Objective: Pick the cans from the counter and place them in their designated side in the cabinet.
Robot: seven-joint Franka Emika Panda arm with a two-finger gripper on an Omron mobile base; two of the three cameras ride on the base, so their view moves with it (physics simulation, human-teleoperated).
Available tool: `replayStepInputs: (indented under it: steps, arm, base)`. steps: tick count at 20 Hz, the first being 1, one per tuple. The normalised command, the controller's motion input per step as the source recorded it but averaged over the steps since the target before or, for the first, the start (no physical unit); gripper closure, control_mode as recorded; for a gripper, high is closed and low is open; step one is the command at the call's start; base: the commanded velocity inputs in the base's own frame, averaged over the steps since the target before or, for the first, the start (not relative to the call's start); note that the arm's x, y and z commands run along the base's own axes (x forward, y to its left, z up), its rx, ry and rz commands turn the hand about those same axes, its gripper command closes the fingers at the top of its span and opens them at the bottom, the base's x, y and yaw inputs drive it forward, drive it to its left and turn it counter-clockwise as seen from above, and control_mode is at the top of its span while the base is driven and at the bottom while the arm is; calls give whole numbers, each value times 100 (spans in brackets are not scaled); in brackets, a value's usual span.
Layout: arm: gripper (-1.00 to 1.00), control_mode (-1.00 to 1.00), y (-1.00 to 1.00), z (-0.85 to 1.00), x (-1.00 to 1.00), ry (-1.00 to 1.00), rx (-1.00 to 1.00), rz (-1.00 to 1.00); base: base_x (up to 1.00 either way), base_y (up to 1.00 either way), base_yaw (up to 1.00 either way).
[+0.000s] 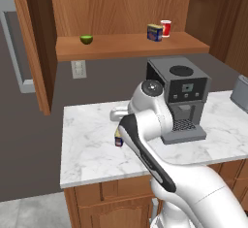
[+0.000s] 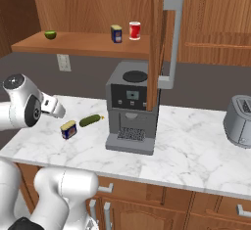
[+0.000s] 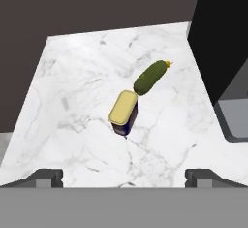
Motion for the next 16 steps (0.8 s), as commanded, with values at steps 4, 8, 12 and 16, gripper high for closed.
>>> replayStepInputs:
  steps: [4,8,12,16]
  arm:
    - [-100,-100,0,-18,9,0,1,0]
    - [-100,-100,0,-14,14,0,1,0]
    - [-100,-100,0,-13,18,0,2,0]
    - [-100,-100,0,-13,15,0,1,0]
  base:
    - [0,0,0]
    - [0,0,0]
    - [0,0,0]
    - [0,0,0]
